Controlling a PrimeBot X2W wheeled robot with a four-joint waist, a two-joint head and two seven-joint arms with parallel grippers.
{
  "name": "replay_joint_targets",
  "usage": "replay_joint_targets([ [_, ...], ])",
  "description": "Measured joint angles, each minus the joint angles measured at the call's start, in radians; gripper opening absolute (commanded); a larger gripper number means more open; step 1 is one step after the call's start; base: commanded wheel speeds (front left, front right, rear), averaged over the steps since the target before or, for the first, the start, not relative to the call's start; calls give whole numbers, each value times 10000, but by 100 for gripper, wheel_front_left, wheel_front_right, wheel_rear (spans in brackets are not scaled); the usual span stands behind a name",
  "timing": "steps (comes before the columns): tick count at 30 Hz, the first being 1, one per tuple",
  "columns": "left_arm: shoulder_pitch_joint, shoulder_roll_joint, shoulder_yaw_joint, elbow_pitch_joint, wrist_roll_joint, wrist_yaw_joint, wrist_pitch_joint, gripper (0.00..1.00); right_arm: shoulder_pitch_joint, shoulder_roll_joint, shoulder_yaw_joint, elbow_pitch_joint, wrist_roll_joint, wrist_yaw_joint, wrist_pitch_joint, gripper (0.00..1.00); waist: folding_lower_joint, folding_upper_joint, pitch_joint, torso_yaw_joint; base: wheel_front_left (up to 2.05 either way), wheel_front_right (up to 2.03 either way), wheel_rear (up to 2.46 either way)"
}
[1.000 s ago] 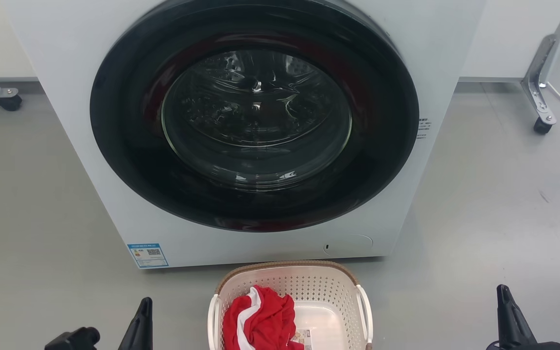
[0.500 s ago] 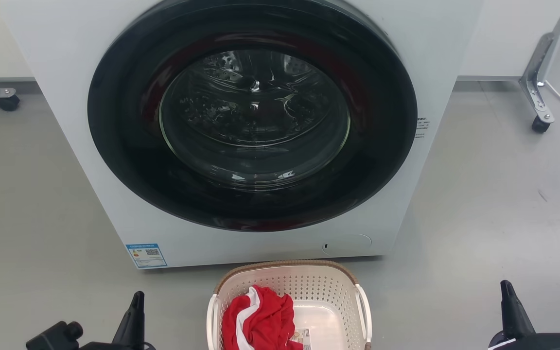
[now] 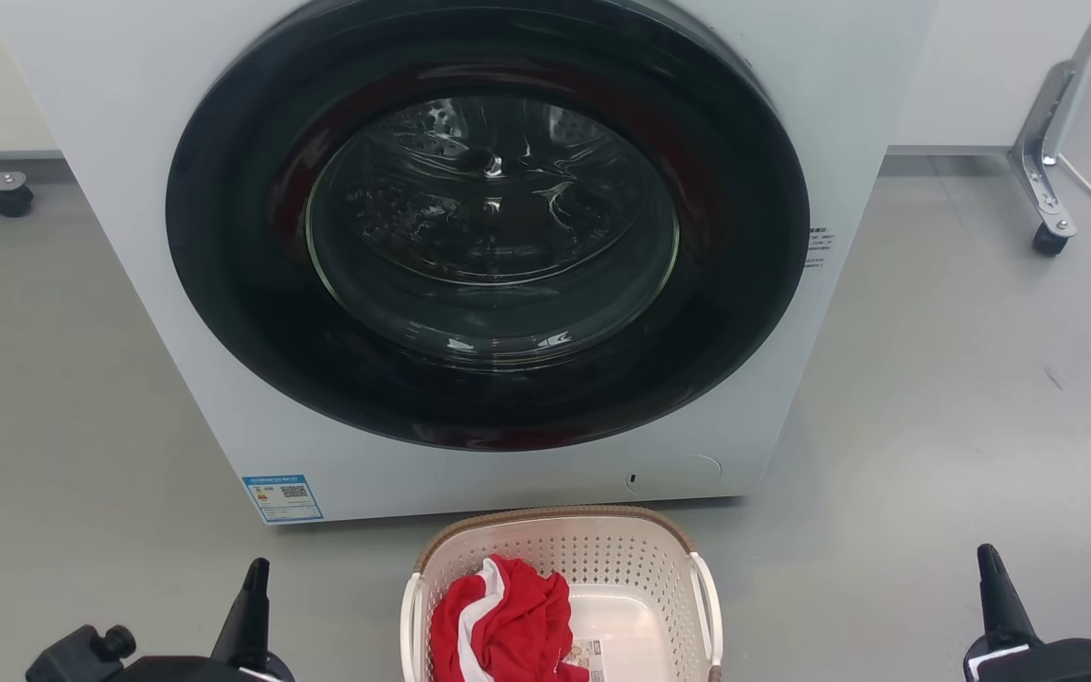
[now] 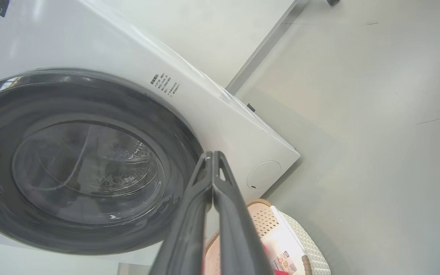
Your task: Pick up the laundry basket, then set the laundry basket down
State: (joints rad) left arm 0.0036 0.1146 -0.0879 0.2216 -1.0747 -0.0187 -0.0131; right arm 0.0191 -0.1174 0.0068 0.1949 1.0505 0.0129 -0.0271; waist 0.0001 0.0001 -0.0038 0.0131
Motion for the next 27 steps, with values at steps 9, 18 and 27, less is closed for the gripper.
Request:
replay_joint_targets([
  [9,-185,-153,378,155,-1118,-182,251,0,-230,138,-284,192,1127,226,274,0,0,0,12,-27,0,0,0],
  [18,-298,-282,748,311,-2161,-426,497,0,-441,295,-577,414,2266,420,579,0,-2,0,23,-54,0,0,0],
  [27,-463,-433,1108,456,-3173,-619,792,0,-633,431,-871,650,3394,667,867,0,-2,0,35,-82,0,0,0],
])
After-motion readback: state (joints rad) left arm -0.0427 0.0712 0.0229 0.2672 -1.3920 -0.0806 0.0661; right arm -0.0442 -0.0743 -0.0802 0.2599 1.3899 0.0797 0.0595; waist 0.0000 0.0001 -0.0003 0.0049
